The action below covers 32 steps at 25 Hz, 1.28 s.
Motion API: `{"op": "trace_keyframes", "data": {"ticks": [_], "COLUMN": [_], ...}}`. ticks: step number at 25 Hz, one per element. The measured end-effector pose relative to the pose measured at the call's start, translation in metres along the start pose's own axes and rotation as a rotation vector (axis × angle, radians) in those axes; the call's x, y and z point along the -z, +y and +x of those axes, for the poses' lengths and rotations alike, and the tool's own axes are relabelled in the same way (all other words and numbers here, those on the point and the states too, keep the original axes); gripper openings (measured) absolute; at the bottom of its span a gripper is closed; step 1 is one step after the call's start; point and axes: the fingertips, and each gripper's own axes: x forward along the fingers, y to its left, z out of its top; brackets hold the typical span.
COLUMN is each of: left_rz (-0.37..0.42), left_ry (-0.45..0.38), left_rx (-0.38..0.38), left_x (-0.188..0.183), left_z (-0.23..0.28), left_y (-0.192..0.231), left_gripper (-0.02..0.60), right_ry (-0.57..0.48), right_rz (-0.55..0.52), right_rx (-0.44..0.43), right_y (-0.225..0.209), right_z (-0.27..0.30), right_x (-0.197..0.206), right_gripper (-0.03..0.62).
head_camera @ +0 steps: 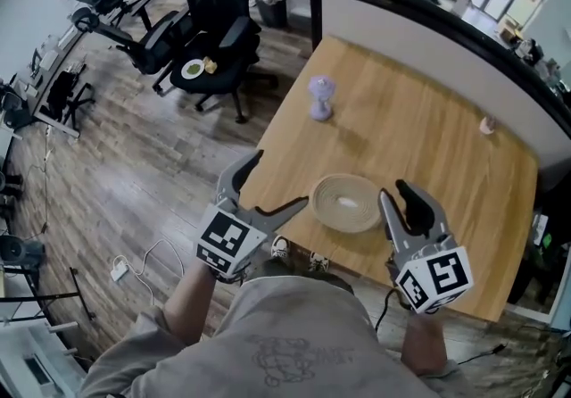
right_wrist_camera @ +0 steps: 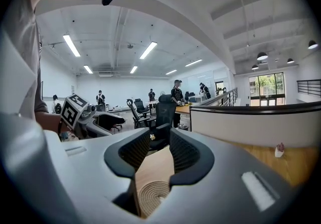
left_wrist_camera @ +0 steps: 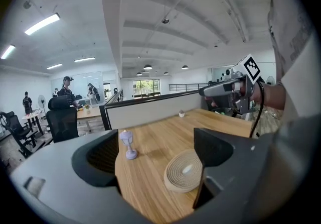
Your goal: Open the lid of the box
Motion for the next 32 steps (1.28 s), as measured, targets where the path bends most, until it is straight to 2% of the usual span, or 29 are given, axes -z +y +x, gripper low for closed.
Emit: {"op": "trace_keyframes", "data": {"ticks": [3,8,13,19,24,29,32], "left_rz": [0.035,0.158,0.215,0.260,0.429,0.374,0.376], "left_ry": [-0.012,-0.039,-0.027,0.012,0.019,0.066,0.080], "left_rx": [0.057,0.186,0.318,0.401,0.483,0.533,0.571], "left_x": [0.000,0.010,0.043,0.100,0.135,0.176,0.197], "left_z": [0.005,0.012,0.027,0.051,0.068,0.090,0.101], "left_y": [0.003,-0.002,-0.009,-0.009,-0.026,-0.031,-0.037], "left_gripper": [0.462,0.460,0.463,0.465,0.471,0.470,0.471], "right_ry": [-0.004,0.023,0.081,0.140,0.186,0.211,0.209], "right_rz": [0.019,0.049,0.068,0.086,0.105,0.131,0.162], "right_rx": [0.013,0.023,0.043,0.058,0.067,0.062,0.045], "right_y": [0.000,0.010,0.017,0.025,0.026,0.031,0.031], "right_z": [0.008,0.024,0.039,0.056,0.072,0.087,0.096], "right_x": [-0.001,0.011,0.034,0.058,0.082,0.103,0.120], "right_gripper": [0.117,0.117,0.116,0.117,0.117,0.117,0.117]}}
